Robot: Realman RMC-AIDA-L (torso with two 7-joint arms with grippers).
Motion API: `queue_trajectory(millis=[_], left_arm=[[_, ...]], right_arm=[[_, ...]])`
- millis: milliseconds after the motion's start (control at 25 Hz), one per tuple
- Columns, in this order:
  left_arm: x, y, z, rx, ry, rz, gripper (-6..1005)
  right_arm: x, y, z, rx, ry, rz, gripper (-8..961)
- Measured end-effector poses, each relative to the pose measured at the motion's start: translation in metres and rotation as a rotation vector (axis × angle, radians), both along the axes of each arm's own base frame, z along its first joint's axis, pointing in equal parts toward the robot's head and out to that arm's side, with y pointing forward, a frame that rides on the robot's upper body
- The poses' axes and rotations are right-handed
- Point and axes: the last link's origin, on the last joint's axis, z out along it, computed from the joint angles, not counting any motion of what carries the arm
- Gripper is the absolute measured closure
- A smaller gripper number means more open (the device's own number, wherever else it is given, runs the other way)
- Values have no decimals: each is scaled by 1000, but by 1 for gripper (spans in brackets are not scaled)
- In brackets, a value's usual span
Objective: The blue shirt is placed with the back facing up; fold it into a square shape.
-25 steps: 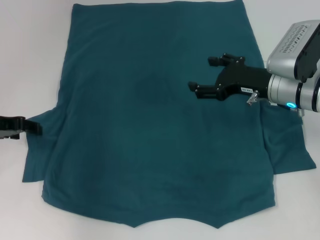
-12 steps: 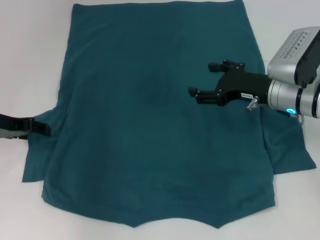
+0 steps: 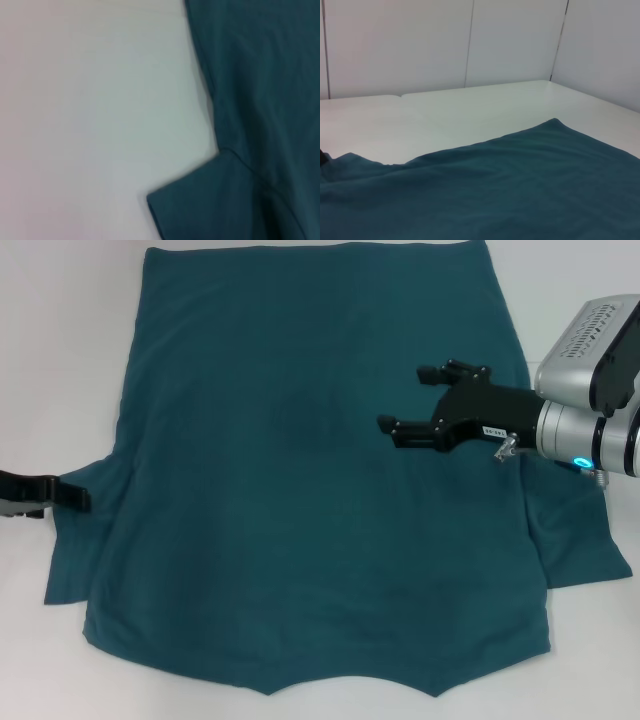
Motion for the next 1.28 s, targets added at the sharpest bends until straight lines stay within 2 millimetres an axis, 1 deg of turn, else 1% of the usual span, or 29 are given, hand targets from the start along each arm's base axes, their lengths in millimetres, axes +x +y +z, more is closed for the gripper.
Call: queue_trajectory(millis=[160, 560, 840, 920, 1160, 1280], left_arm=[[2, 1, -4, 1, -3, -4, 317], [1, 0, -9, -13, -12, 1, 362], [11, 2, -17, -12, -21, -39, 398], [13, 4, -17, 0, -16, -48, 629], [10, 4, -12, 27, -15, -32, 864], [10, 3, -13, 19, -12, -31, 945]], right_arm=[[0, 0, 0, 1, 0, 1, 11], [1, 0, 0, 2, 1, -3, 11], [3, -1, 1, 5, 13, -13, 11], [4, -2, 1, 8, 18, -17, 11], [8, -4, 1, 10, 25, -30, 12], [9, -4, 1, 10, 26, -31, 12]])
